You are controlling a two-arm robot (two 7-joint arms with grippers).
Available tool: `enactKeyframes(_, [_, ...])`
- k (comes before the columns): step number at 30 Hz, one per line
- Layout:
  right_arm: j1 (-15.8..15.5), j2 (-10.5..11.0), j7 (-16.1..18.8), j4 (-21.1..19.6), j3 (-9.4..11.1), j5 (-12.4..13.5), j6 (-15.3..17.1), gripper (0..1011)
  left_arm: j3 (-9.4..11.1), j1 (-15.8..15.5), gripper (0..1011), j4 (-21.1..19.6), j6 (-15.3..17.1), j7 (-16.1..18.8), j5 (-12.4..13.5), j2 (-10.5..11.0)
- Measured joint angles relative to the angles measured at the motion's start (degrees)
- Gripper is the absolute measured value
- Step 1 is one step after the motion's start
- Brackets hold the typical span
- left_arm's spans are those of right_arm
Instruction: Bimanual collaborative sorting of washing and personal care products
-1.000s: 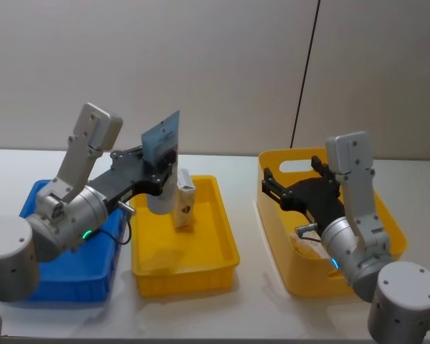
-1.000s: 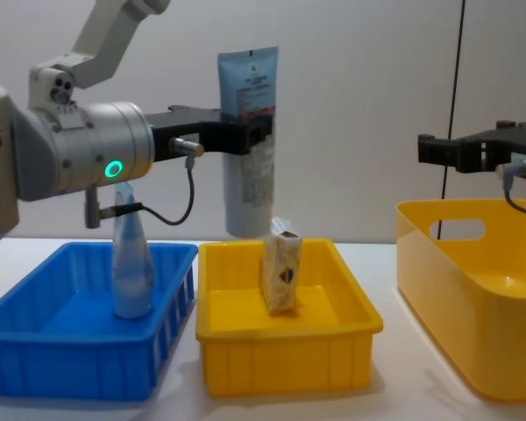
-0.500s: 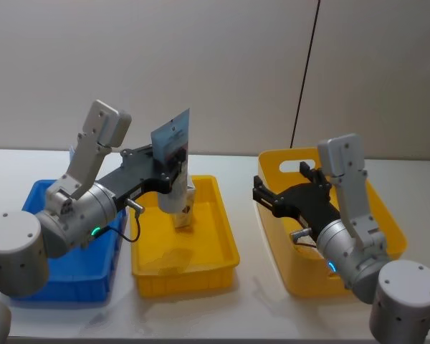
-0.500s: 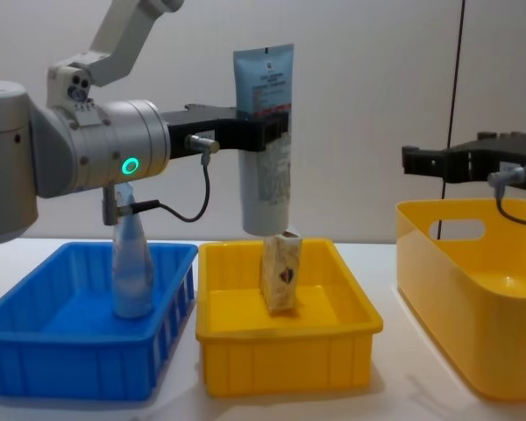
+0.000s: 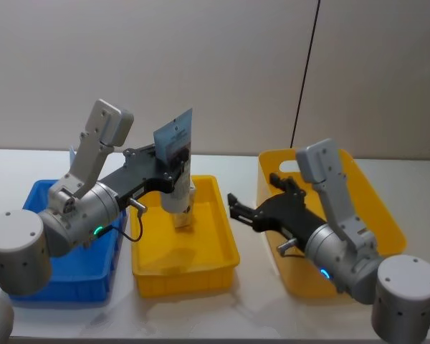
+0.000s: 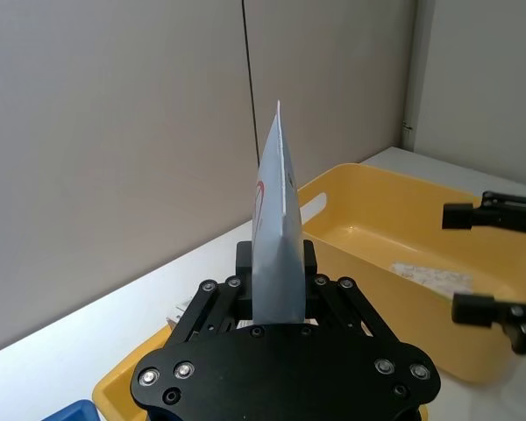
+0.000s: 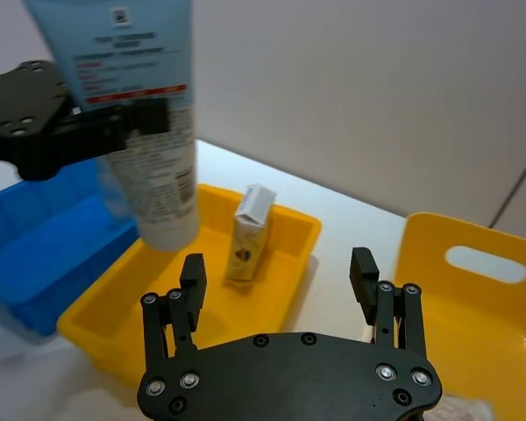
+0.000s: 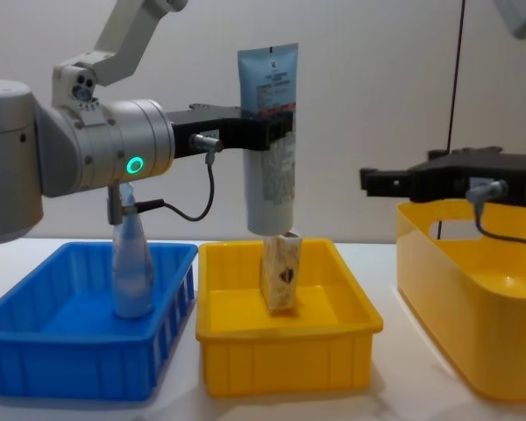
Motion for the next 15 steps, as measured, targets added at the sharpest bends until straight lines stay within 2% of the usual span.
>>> enactKeyframes(6, [1.4, 1.1, 4.0, 1.4, -1.9, 0.8, 0.0, 1004, 0.0, -0.1, 242, 0.1, 0.0, 0.0, 0.0, 0.0])
enactKeyframes(15, [4.0, 1.2, 7.7, 4.9, -4.1, 1.6, -1.0, 1004, 0.1, -0.1, 242, 0.2, -0.1, -0.1, -0.1, -0.1])
